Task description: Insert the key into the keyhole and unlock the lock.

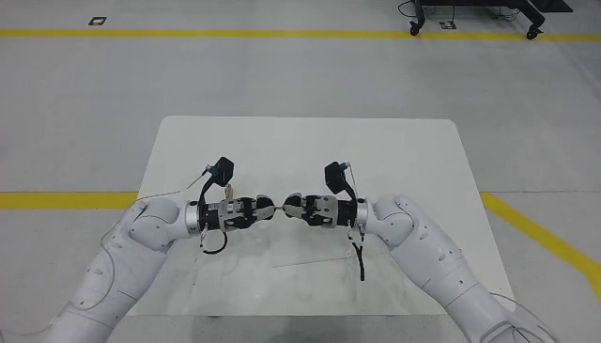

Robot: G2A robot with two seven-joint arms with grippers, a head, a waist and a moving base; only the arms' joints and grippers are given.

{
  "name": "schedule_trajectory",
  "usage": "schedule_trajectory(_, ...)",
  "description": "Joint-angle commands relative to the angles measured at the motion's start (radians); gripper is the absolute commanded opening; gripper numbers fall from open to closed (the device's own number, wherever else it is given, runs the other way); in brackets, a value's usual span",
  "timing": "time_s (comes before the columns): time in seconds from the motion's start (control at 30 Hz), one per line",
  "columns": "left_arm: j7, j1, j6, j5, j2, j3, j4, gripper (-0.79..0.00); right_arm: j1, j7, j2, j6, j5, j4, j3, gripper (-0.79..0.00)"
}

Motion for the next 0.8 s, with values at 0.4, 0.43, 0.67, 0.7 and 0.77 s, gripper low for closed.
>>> schedule_trajectory(0.4, 0.098, 0.0, 0.0, 0.043, 0.005, -0.036, 0.022, 0.0, -0.038, -0.094, 0.033, -0.011, -0.038, -0.057, 0.082, -0.785)
schedule_trajectory(0.43, 0.098, 0.0, 0.0, 0.043, 0.005, -0.036, 0.022, 0.0, -0.05, -0.108, 0.04, -0.011, -0.049, -0.068, 0.101, -0.785)
schedule_trajectory(0.67, 0.105, -0.002, 0.007, 0.062, 0.005, -0.042, 0.008, 0.0, -0.118, -0.199, 0.072, -0.011, -0.101, -0.104, 0.202, -0.785)
schedule_trajectory(0.7, 0.114, 0.002, 0.029, 0.118, 0.007, -0.055, -0.02, 0.0, -0.118, -0.199, 0.072, -0.011, -0.101, -0.104, 0.202, -0.785)
schedule_trajectory(0.77, 0.144, 0.029, 0.101, 0.258, 0.016, -0.103, -0.105, 0.0, -0.118, -0.199, 0.072, -0.011, -0.101, -0.104, 0.202, -0.785)
